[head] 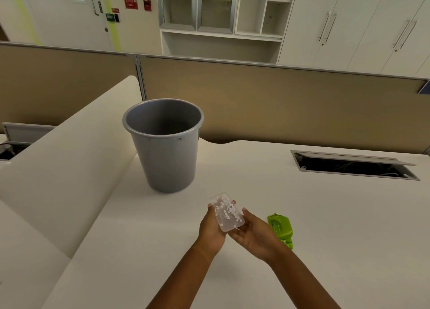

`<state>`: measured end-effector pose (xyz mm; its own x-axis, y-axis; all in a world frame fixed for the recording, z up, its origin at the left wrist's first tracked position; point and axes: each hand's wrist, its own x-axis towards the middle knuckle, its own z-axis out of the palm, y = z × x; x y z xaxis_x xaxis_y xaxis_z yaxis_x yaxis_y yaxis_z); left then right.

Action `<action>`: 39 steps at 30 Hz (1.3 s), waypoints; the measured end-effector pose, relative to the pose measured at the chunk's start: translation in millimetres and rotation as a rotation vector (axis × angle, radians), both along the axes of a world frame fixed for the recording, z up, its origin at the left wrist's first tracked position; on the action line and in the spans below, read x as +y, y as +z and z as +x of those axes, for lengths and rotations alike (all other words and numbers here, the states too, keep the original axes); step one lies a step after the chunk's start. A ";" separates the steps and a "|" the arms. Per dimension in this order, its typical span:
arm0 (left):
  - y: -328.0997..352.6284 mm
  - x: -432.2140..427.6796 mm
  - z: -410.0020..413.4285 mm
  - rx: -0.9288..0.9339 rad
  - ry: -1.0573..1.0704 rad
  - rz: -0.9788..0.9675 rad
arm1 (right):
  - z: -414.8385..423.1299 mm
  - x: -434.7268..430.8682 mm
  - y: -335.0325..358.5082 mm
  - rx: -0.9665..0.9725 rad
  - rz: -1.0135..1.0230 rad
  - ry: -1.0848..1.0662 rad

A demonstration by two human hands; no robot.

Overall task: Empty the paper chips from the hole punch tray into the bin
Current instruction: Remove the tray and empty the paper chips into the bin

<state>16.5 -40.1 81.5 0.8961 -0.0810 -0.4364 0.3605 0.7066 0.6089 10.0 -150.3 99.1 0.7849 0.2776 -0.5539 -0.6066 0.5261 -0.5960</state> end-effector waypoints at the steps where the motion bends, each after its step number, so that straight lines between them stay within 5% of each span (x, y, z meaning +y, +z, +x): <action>1: 1.8 -0.4 -0.2 0.013 0.010 0.028 | -1.0 1.7 0.6 0.027 0.056 -0.006; 14: 10.2 6.0 -6.3 -0.023 0.013 0.331 | -5.7 14.5 6.9 0.129 0.458 -0.027; 26: 80.9 94.3 36.9 -0.273 0.512 1.401 | 54.3 50.6 94.7 -0.025 0.367 0.043; 33: 109.3 131.4 81.4 -0.279 0.366 1.770 | 97.0 94.9 149.1 -0.172 0.245 0.092; 39: 108.9 141.9 99.2 -0.141 0.258 1.856 | 135.3 128.4 161.7 -0.160 0.070 0.063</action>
<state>115.7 101.8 190.4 0.8400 0.4711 0.2692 0.2521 -0.7782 0.5752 145.2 -21.9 260.8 0.8413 0.3624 -0.4012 -0.5402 0.5335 -0.6508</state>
